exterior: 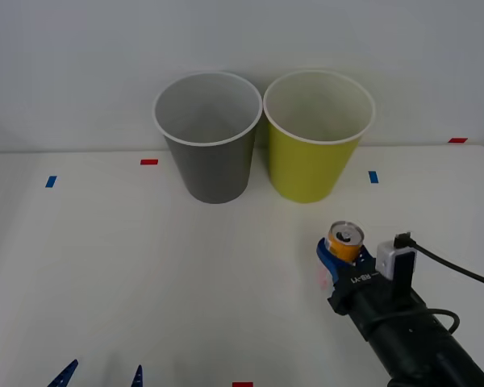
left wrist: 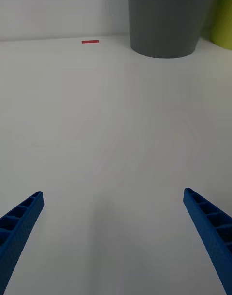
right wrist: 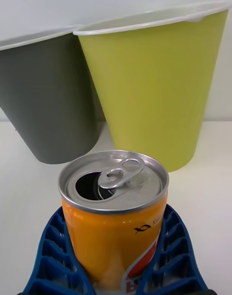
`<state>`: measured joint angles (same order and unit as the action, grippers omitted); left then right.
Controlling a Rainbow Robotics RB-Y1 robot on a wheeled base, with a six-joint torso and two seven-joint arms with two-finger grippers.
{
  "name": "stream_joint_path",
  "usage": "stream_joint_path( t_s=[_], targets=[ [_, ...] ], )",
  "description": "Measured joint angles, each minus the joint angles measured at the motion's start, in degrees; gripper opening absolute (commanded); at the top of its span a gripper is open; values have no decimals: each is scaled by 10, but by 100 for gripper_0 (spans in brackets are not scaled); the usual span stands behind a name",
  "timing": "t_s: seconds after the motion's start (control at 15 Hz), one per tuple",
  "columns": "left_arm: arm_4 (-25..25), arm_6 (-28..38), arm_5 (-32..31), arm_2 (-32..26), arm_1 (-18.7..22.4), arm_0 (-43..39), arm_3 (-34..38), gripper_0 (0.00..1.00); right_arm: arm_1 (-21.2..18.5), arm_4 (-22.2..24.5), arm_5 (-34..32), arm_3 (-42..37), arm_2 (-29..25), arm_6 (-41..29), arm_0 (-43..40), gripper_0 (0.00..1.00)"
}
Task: Put cans in the gray bin and PET bottles in the light green bin.
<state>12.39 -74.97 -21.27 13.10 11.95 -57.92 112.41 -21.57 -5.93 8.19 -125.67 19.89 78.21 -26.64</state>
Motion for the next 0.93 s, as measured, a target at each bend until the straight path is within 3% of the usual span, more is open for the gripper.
stream_joint_path(
  t_s=[0.27,0.6,0.93],
  targets=[
    [0,0,0,0,0,0,0,100,3,-5,114,-60,-7,-3,25,8],
    [0,0,0,0,0,0,0,100,-10,-17,286,-126,-12,-6,122,7],
    [0,0,0,0,0,0,0,100,-21,-90,360,-146,-13,-1,258,6]
  ],
)
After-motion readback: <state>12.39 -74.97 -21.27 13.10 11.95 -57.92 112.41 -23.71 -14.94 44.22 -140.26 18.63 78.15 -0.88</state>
